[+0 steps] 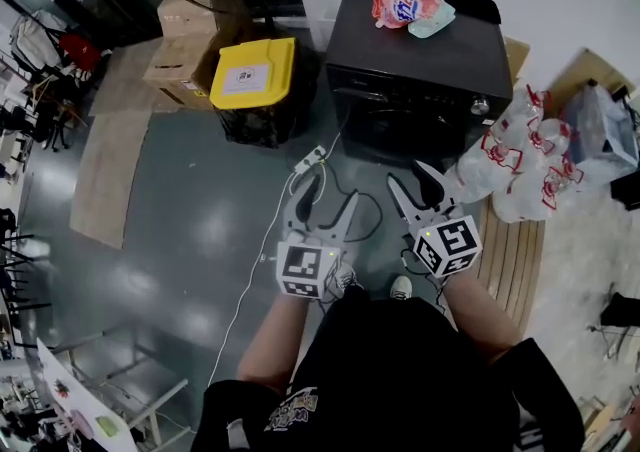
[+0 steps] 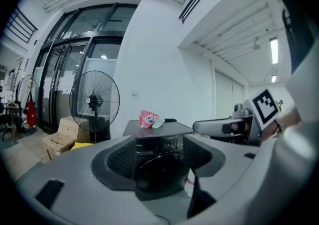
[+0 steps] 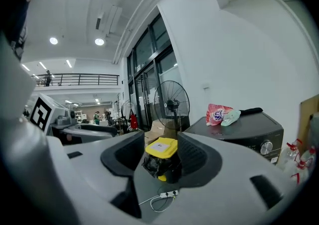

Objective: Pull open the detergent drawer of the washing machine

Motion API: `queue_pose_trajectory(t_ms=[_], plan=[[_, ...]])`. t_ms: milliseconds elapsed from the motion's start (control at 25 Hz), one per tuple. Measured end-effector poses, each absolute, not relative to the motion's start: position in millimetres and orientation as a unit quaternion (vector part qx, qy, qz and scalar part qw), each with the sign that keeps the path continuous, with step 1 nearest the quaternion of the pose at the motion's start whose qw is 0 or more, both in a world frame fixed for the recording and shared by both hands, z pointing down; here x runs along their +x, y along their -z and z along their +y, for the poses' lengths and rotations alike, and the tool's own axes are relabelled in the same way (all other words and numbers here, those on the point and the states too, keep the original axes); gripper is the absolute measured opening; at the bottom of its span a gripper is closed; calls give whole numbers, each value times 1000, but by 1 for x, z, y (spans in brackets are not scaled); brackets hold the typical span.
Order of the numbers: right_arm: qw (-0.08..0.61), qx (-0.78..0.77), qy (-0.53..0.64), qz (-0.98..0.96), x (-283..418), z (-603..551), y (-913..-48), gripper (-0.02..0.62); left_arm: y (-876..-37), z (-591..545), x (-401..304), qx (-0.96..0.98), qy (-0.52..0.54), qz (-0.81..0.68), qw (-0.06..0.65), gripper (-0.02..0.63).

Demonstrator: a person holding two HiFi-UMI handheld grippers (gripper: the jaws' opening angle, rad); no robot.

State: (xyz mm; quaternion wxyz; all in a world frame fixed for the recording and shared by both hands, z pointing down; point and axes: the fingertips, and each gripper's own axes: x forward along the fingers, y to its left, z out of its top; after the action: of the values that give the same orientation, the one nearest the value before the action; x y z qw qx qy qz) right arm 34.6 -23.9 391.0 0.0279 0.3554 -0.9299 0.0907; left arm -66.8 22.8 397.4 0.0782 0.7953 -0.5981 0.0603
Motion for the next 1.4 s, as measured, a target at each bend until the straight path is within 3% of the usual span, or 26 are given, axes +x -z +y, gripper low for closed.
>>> queue_pose_trajectory(t_ms=[160,320,760,1400], plan=[[31,376,-98,-921,16,-39,-399,271,-408,10,-90,804,-73,-583,92,288],[33,397,-104,-911,-1,-54,-409,295,-415,-9,-111,815,-63,-569,88,298],[41,438,-109,-891,-33,-93,-423,299,-432,-53,-162,831,-70,-546,84,299],[41,462,-156,-872,-33,-185,-465,299,-466,-145,-173,833,-100,-535,95,299]])
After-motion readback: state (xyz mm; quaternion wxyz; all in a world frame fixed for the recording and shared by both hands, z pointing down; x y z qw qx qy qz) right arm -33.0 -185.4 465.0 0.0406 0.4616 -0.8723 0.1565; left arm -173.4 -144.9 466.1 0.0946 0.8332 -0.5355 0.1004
